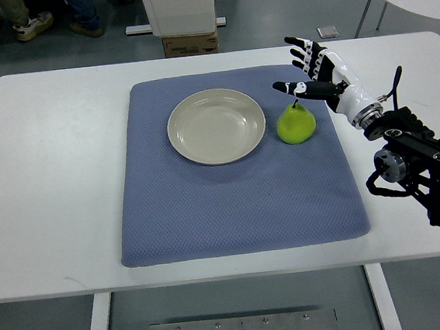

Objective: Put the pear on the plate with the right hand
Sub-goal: 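Reach the open right hand over the green pear and close around it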

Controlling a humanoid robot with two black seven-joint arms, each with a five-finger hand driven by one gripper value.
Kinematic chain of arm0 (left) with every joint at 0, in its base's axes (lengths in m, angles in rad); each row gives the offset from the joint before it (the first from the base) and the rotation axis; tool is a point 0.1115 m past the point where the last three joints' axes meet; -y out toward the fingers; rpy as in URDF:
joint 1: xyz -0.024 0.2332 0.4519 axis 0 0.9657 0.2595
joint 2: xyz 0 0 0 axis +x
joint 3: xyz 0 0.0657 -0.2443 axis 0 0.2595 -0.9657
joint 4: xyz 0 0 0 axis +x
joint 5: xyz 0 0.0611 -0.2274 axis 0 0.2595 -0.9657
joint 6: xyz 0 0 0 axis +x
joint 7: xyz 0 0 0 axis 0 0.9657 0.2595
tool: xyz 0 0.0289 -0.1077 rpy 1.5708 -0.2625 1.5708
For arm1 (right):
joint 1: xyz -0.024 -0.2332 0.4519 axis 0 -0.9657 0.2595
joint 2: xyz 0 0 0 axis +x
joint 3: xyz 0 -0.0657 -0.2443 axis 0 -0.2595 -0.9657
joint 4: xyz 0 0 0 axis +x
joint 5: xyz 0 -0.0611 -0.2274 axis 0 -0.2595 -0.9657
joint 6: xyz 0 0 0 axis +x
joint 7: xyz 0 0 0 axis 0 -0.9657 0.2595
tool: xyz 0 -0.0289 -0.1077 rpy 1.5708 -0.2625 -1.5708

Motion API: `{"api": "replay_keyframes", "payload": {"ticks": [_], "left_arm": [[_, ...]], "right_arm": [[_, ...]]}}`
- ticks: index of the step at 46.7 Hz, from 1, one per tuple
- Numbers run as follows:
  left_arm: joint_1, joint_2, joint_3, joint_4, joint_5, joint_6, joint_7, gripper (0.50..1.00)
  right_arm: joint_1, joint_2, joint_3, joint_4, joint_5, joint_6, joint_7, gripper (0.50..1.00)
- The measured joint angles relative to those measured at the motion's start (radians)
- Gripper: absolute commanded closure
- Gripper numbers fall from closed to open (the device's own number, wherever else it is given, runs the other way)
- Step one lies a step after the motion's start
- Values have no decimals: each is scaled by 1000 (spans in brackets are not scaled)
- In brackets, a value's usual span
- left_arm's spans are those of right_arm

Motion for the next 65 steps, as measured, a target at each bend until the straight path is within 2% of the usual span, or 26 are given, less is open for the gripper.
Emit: {"api": "replay_keyframes", "payload": {"ticks": [6,23,41,65], "left_arm": [[0,0,0,0,0,0,0,500],[0,0,0,0,1,0,0,500],[0,0,0,0,1,0,0,500],[0,0,0,0,0,0,0,500]], "right_arm": [[1,7,-58,-34,-1,-11,32,500],[6,52,-143,-118,-1,-15,34,500],[2,59,-203,-126,-2,-45,34,500],[-21,75,-191,-141,10,-45,34,500]]}}
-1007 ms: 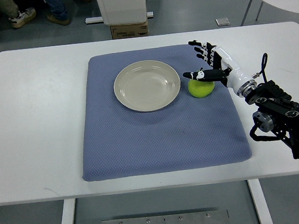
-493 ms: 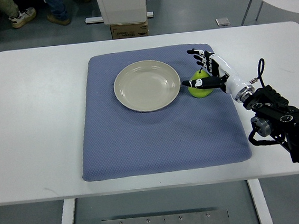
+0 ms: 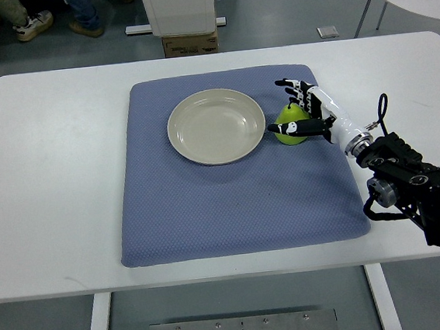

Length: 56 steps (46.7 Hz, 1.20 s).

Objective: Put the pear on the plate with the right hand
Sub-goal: 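Reach the open right hand over the green pear and close around it, then lift the green pear upward with the right hand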

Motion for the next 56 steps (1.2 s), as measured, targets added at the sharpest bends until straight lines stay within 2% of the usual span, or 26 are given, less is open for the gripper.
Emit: {"api": "replay_keyframes", "payload": {"ticks": [29,39,44,47,52,55,56], "left_arm": [[0,0,0,0,1,0,0,500],[0,0,0,0,1,0,0,500],[0,0,0,0,1,0,0,500],[0,0,0,0,1,0,0,500],[0,0,0,0,1,0,0,500],[0,0,0,0,1,0,0,500],[0,0,0,0,1,0,0,500]], "right_arm": [[-26,27,-2,-38,-1,-7,0,502],[-37,48,-3,-69,-1,-20,0,527],[-40,54,-3,-81,-1,-22,0,603],[-44,53,-3,-82,-1,-22,0,678],[-46,52,-6,-82,-2,-22,0,833],[-46,52,-6,-82,-2,-22,0,971],[-46,52,-6,-82,-2,-22,0,1000]]}}
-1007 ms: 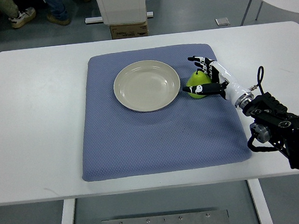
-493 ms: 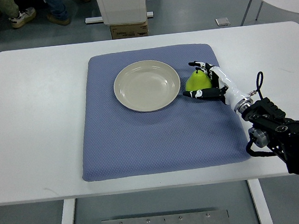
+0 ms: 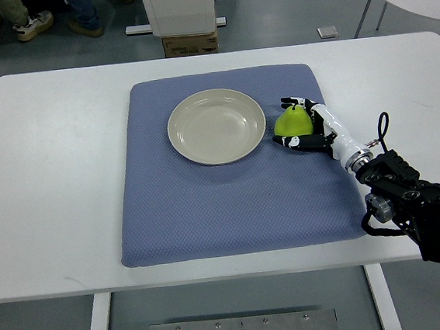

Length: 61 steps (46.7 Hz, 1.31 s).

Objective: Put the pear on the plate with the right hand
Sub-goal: 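Lift the green pear upward with the right hand, then carry the pear over the cream plate and lower it onto the plate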

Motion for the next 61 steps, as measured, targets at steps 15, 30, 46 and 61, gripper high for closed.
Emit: {"api": "replay_keyframes", "payload": {"ticks": [15,30,46,61], "left_arm": [[0,0,0,0,0,0,0,500],[0,0,0,0,-1,0,0,500],[0,0,0,0,0,0,0,500],[0,0,0,0,0,0,0,500]], "right_arm": [[10,1,6,6,0,2,-2,1000],[120,-2,27,15,1,2,0,1000],[209,37,25,18,1,6,-38,1000],[262,40,19,17,1,15,-79,1000]]}}
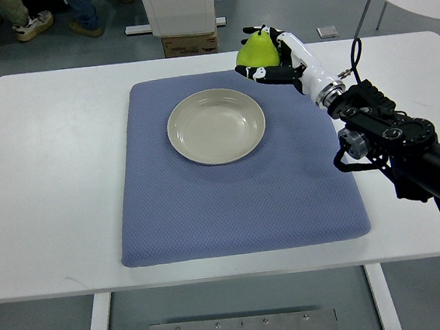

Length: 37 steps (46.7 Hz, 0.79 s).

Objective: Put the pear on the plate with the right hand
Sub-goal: 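Carry the pear over the cream plate and lower it onto the plate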

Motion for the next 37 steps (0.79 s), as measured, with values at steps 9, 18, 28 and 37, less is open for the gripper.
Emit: {"api": "replay_keyframes", "payload": {"ticks": [9,18,28,37], "left_arm": [[0,0,0,0,0,0,0,500],[0,0,0,0,0,0,0,500],[0,0,0,0,0,0,0,500],[0,0,0,0,0,0,0,500]], "right_arm": [[12,0,-4,0,-1,6,-19,1000],[12,0,-4,9,-4,31,-32,1000],[11,0,-36,94,-5,33,-52,1000],[10,0,-65,143,-5,60,-65,1000]]}}
